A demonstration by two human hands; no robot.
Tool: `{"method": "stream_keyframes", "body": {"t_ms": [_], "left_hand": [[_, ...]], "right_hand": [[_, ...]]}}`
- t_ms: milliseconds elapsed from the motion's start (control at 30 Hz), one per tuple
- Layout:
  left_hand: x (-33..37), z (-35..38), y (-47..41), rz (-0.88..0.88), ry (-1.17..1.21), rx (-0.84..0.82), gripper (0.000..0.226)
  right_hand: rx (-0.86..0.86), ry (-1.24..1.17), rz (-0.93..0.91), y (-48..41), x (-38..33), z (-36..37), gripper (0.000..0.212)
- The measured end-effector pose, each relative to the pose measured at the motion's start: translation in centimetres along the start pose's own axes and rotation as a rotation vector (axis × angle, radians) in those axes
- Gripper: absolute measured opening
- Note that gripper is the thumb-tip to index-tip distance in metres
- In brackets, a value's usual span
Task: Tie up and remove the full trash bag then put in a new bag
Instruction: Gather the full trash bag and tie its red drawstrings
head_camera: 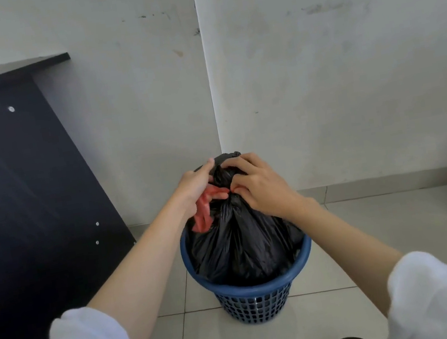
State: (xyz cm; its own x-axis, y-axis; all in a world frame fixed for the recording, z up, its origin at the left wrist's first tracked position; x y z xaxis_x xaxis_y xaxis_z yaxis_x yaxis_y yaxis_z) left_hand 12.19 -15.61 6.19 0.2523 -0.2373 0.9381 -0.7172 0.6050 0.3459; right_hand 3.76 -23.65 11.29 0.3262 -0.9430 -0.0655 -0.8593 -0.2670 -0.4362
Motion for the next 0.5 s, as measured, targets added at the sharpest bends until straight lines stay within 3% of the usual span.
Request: {"method": "stream_keyframes", "body": {"t_ms": [133, 233, 300, 367, 500], "left_hand": [[-0.4, 0.2, 0.6, -0.066, 0.113, -0.11, 0.04], [-0.4, 0.3, 0.7, -0.056, 0.05, -0.148, 0.044], [-0.6, 0.0, 0.8, -0.032, -0.088, -0.148, 0.062], [-0.7, -0.7, 1.3, -0.028, -0.3, -0.14, 0.064], [1.2, -3.1, 2.7, 0.015, -0.78, 0.011, 0.02]], "right_hand": [[-0.177, 0.115, -0.017, -0.7, 0.4, 1.2, 0.012], [-0.237, 0.083, 0.031, -1.2, 1.0, 1.7, 0.009], [-0.255, 0.045, 0.108, -1.4, 1.9, 2.0, 0.015], [-0.29, -0.004, 0.17, -1.3, 2.7, 2.5, 0.018], [-0.341, -0.106, 0.244, -1.3, 3.4, 3.5, 0.02]]}}
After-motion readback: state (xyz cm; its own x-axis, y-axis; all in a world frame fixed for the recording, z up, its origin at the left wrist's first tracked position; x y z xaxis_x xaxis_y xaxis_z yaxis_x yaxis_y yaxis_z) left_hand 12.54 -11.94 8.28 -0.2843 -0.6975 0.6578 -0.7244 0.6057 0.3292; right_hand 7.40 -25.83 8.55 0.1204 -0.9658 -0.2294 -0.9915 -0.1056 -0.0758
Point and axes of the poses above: each hand's wrist, its own y-axis away from the middle knuckle, its own z-axis out of the palm, x = y × z, the point moved 10 cm from there along -y, towards the middle knuckle, and after that the axes turned 14 degrees about -x, right-handed, at the moved point
